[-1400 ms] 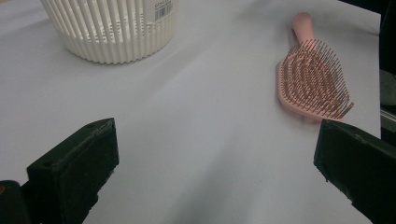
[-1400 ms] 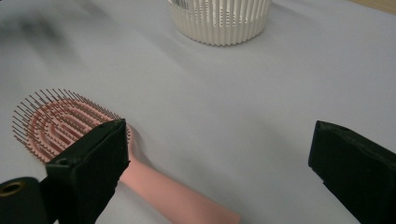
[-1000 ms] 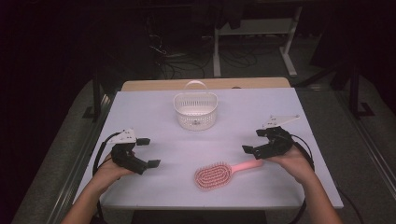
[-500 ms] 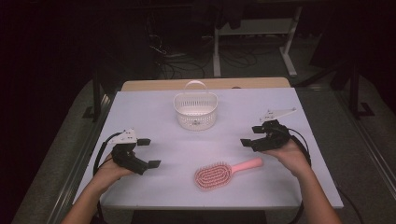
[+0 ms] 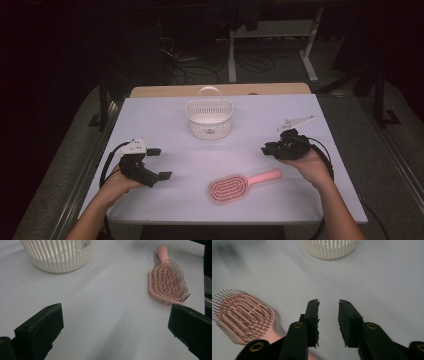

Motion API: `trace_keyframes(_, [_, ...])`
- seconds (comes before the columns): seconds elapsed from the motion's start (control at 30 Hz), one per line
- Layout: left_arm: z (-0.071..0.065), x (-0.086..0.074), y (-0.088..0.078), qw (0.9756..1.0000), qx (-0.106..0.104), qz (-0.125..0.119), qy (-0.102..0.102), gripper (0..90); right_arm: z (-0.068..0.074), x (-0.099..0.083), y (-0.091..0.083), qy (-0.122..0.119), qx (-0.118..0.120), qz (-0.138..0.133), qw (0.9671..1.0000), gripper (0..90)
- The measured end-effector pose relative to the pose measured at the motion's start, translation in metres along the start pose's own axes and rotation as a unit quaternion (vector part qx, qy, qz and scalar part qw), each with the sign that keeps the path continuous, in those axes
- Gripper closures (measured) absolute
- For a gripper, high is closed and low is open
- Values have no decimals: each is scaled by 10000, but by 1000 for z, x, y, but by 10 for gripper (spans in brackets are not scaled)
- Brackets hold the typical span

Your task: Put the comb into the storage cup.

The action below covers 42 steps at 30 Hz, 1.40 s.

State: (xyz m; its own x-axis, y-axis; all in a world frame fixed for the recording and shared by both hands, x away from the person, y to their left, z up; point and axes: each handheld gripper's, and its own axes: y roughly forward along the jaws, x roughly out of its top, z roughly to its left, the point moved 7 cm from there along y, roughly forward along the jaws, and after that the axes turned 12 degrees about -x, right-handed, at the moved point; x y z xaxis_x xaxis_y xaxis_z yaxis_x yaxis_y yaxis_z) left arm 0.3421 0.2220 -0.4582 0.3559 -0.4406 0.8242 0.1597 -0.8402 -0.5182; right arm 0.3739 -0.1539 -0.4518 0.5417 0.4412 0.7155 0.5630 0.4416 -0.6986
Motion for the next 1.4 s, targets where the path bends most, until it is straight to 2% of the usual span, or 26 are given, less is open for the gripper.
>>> trace_keyframes(0.03, [0,0,0,10000,0,0,0,0,0,0,0,0,0,0,10000,734])
trace_keyframes(0.07, [0,0,0,10000,9,1,11,0,-1,-1,1,-18,-8,33,10000,765])
trace_keyframes(0.1, [0,0,0,10000,7,-3,10,0,-2,-3,2,-30,13,113,9999,852])
trace_keyframes(0.17, [0,0,0,10000,7,2,11,0,-3,-4,2,-58,-16,170,9998,884])
trace_keyframes(0.33, [0,0,-1,10000,2,12,20,0,-4,-9,4,-158,-28,309,9994,887])
trace_keyframes(0.37, [0,0,-1,10000,4,19,21,0,-4,-12,6,-241,-20,393,9989,887])
trace_keyframes(0.67, [0,0,-1,10000,4,18,14,0,-4,-18,11,-359,-49,609,9975,887])
trace_keyframes(0.9, [0,-1,0,10000,-1,25,14,0,-1,-27,17,-495,18,861,9950,888])
trace_keyframes(1.4, [0,-2,0,10000,-4,39,13,0,2,-39,23,-611,86,1245,9903,889])
